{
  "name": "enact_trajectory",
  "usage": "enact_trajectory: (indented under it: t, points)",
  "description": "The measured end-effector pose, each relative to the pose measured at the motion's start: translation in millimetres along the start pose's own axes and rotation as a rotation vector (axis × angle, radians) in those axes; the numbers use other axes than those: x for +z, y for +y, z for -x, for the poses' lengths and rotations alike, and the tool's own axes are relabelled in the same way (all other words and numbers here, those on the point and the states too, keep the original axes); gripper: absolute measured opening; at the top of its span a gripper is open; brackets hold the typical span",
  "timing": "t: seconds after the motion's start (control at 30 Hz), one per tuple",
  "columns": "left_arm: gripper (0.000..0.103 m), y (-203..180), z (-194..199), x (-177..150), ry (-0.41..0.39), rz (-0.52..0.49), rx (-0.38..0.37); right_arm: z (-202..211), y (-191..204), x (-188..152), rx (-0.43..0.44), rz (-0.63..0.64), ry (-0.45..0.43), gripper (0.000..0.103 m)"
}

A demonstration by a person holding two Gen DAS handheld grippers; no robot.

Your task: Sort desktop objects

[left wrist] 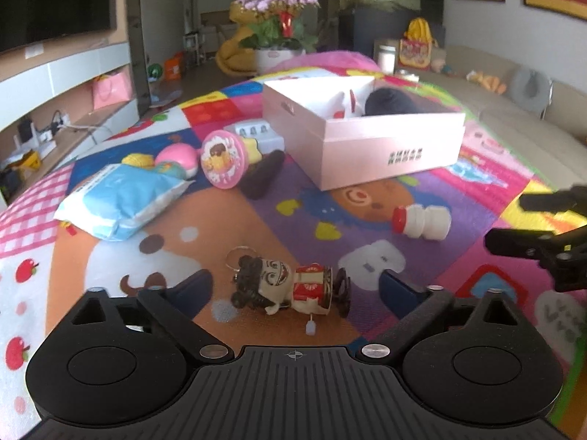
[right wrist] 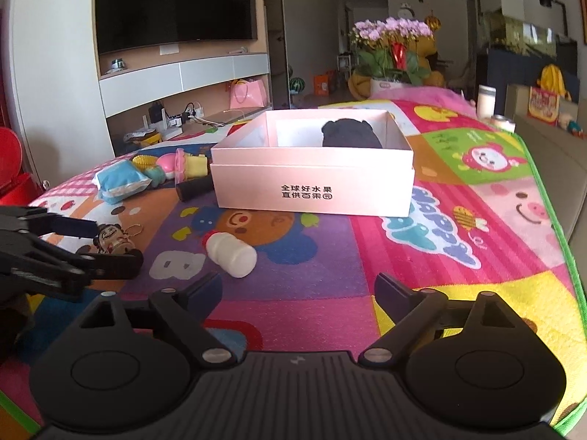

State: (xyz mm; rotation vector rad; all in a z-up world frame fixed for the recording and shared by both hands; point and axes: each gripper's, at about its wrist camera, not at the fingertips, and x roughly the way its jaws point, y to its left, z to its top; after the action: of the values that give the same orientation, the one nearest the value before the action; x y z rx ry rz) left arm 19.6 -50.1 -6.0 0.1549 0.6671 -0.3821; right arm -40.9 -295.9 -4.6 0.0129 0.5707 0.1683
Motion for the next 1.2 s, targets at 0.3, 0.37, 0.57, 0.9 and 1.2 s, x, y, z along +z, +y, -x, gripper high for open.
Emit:
enact_trajectory:
  t: [0.3,0.37,0.57,0.9,1.2]
  points:
    - [0.071,3,15,-12,0.015,0.066,0.048,-2,12,2,0.019,0.064,0.012,0.093]
    - [0.073,0,24,-19,0.01,0.087,0.049,-5,17,6,0.018,0.09,0.019,0.092]
    - [0.096,-6,37,-27,-0.038,0.099,0.053,-31,28,19,0.011,0.137,0.081,0.071]
    - [0.097,3,37,-29,-0.042,0.17,0.031,-34,18,28,-0.032,0.138,0.08,0.071]
    - [0.097,3,38,-29,-0.045,0.175,0.033,-49,43,29,0.046,0.046,0.119,0.064]
